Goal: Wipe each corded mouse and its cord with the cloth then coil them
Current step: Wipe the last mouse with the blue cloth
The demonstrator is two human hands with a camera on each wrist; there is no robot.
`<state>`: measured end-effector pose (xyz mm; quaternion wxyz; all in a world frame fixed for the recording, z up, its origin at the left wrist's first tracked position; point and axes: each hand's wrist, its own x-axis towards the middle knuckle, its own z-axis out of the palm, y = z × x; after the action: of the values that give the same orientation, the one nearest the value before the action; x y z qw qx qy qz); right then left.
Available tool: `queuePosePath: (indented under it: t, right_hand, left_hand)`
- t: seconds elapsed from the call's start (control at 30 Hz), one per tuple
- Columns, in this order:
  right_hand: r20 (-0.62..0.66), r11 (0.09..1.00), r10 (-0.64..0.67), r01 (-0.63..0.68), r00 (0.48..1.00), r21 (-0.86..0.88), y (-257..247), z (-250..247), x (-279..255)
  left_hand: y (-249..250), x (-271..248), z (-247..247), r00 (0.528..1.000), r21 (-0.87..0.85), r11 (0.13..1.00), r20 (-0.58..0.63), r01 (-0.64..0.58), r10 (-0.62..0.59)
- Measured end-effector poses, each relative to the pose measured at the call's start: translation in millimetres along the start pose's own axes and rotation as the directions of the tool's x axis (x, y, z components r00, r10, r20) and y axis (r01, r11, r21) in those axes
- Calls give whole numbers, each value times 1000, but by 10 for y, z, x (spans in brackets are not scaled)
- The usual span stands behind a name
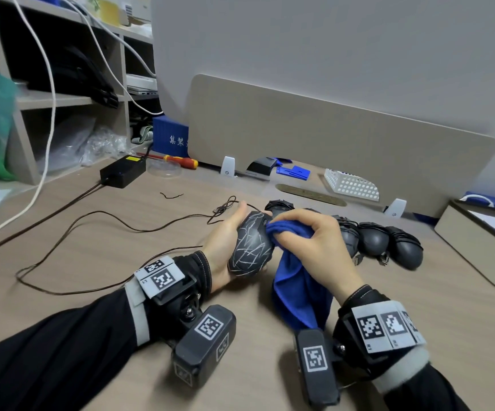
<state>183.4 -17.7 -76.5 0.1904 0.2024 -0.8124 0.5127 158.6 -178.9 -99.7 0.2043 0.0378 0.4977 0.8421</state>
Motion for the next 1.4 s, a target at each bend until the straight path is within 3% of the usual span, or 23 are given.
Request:
queuePosePath:
  t: [0.1, 0.27, 0.4, 0.47, 0.67, 0.9, 0.97, 1.1, 1.17, 1.3, 1.4]
  right_hand:
    - [-71, 999, 23, -25, 997, -30, 25, -50, 14]
    - [157, 1000, -2, 6, 988, -29, -76, 3, -29]
    - [-17, 998, 69, -69, 997, -9, 9, -69, 25]
    - [-34, 996, 74, -75, 997, -45, 19, -95, 27]
    - [240, 1000, 1, -3, 971, 7, -120, 37, -38]
    - [18, 997, 78, -77, 997, -29, -12, -19, 10]
    - [63, 997, 68, -65, 996, -46, -25, -17, 0]
    - [285, 999, 16, -4, 958, -43, -119, 22, -26]
    - [247, 999, 17, -9, 969, -37, -114, 12, -14]
    - [2, 991, 52, -52, 999, -126, -2, -77, 22]
    - [84, 989, 43, -31, 996, -143, -62, -82, 12]
  left_hand:
    - [-20, -13, 8, 999, 44, 999, 29, 24, -25]
    - [-23, 15, -14, 999, -19, 1000, -30, 21, -22]
    - [-27, -19, 15, 998, 30, 998, 31, 57, -58]
    - [-36, -29, 36, 997, 44, 997, 39, 59, -61]
    - [-12, 6, -10, 998, -52, 998, -54, 34, -37]
    - [-18, -13, 35, 1000, -5, 1000, -12, 24, -24]
    - [-16, -8, 21, 999, -25, 999, -23, 22, -23]
    - [-4, 19, -6, 998, -71, 997, -44, 44, -47]
    - [-17, 13, 1, 997, -34, 997, -29, 74, -75]
    - [-72, -52, 76, 991, 139, 984, 60, 107, -116]
    - [-71, -71, 106, 993, 181, 980, 74, 78, -93]
